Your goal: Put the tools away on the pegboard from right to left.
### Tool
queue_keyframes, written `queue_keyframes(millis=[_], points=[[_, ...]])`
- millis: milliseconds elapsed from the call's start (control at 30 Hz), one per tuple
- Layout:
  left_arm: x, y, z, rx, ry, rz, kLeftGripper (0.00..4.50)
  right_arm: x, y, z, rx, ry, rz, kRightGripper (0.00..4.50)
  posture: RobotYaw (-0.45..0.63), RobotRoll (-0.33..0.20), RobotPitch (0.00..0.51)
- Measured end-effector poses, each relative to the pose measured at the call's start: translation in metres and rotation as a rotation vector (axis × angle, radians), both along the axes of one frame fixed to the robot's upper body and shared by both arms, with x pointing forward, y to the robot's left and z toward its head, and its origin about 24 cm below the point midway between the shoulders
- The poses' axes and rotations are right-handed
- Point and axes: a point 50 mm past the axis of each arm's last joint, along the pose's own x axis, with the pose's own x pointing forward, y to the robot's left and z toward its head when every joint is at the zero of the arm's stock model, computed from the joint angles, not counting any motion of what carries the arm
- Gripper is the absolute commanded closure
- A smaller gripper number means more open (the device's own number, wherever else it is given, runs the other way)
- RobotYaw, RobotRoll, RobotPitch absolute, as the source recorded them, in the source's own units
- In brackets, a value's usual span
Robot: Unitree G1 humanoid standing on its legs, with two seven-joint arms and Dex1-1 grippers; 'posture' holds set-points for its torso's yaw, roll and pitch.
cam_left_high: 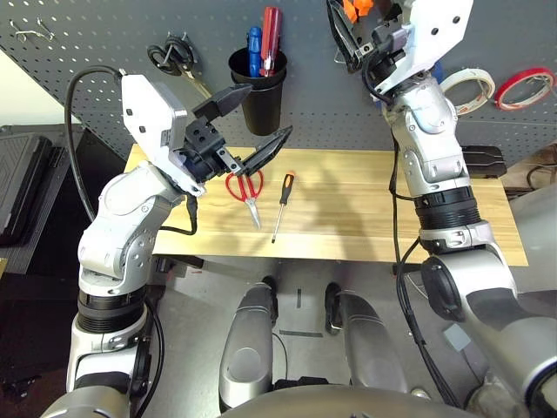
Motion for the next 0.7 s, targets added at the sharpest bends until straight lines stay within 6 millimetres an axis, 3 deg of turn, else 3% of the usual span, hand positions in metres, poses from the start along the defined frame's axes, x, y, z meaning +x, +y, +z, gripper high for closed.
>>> queue_keyframes(millis=[700], points=[[0.001, -0.002, -0.001, 0.015, 0.007, 0.010, 0.00, 0.022, -0.004, -0.032, 0.025, 0.161, -0.047, 1.82, 0.23, 0.000, 0.250]])
